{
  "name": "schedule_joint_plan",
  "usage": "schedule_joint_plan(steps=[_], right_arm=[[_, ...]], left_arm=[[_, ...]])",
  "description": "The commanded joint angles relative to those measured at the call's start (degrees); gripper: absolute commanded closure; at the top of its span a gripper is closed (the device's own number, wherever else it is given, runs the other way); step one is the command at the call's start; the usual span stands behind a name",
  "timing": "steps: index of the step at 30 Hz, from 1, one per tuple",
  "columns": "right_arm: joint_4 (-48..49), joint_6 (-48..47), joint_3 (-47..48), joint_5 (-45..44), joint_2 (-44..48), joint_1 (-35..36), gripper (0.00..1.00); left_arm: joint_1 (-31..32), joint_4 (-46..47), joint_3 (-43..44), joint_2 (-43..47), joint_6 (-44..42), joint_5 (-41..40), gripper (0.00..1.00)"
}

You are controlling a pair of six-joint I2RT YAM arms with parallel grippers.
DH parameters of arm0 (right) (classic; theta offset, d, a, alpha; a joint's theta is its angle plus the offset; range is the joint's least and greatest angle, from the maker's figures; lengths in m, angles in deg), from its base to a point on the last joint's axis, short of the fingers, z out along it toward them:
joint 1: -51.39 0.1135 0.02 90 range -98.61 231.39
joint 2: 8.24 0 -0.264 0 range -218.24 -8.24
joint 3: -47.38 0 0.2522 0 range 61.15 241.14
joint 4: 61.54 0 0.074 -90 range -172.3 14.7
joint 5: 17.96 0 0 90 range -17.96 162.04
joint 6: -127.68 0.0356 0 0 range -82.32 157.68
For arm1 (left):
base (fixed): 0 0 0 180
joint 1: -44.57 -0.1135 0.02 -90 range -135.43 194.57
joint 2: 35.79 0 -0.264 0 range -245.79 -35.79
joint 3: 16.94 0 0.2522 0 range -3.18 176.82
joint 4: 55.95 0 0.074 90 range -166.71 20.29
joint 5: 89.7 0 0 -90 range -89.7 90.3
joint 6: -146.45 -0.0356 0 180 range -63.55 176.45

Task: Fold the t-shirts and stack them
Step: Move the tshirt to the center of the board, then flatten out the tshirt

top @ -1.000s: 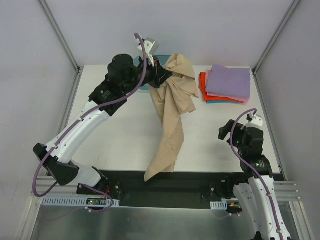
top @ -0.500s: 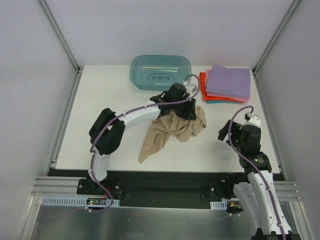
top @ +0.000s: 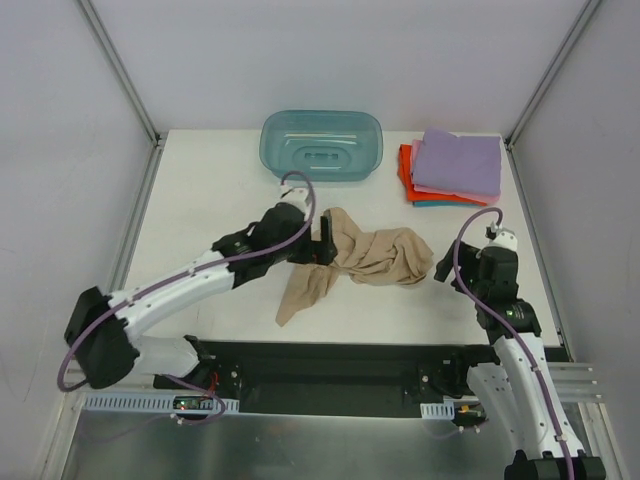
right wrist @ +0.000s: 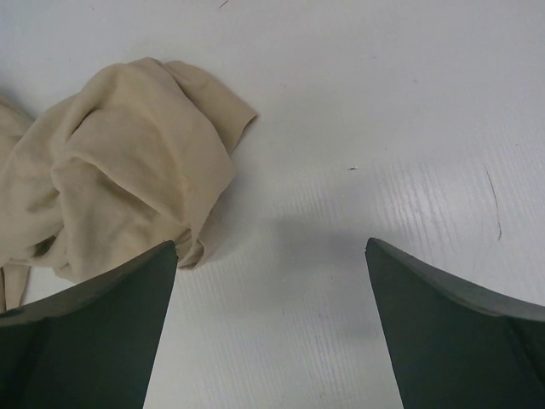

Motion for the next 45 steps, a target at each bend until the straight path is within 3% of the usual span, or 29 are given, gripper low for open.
schedule_joint_plan(steps=[1, 5, 8, 15, 22, 23, 25, 26, 37, 40, 45], right_arm=[[2.3, 1.0, 2.4, 0.7, -0.9, 0.2, 0.03], [3.4, 1.2, 2.4, 1.9, -2.5, 0.3, 0.03], [3.6, 1.2, 2.5, 2.5, -3.8, 0.2, 0.03], [4.2, 1.4, 2.0, 2.9, -4.1, 0.2, 0.03], [4.2, 1.2, 2.0, 2.0, -4.8, 0.2, 0.03], [4.2, 1.3, 1.9, 2.2, -4.9, 0.2, 0.03], [4.6, 1.4, 1.8, 2.2, -5.3, 0.2, 0.03], [4.6, 1.5, 1.8, 2.6, -5.6, 0.3, 0.03], [7.7, 1.8, 2.9, 12.7, -12.6, 0.4, 0.01], [8.3, 3.1, 3.5, 12.6, -16.6, 0.5, 0.07], [10.8, 4.9, 4.3, 11.7, -22.7, 1.1, 0.31]], left_arm=[[-1.0, -15.6, -11.7, 11.6, 13.1, -14.0, 0.01], [-1.7, -16.4, -23.7, 19.1, 23.0, -6.4, 0.01], [-1.7, -16.3, -27.3, 19.8, 26.8, -5.0, 0.06], [-1.8, -14.2, -24.3, 10.1, 26.0, -0.9, 0.26], [-1.5, -9.4, -23.2, -0.9, 25.3, 7.5, 0.61], [-1.4, -9.0, -23.3, -1.5, 25.3, 8.7, 0.74], [-1.5, -8.9, -23.1, -2.2, 25.1, 9.2, 0.88], [-1.4, -8.9, -23.2, -2.0, 24.9, 9.5, 1.0], [-1.4, -8.9, -25.8, 8.9, 23.8, -0.7, 1.0], [-1.3, -8.8, -26.6, 11.5, 23.3, -3.8, 1.0], [-1.4, -8.9, -27.2, 14.3, 22.5, -5.9, 1.0]])
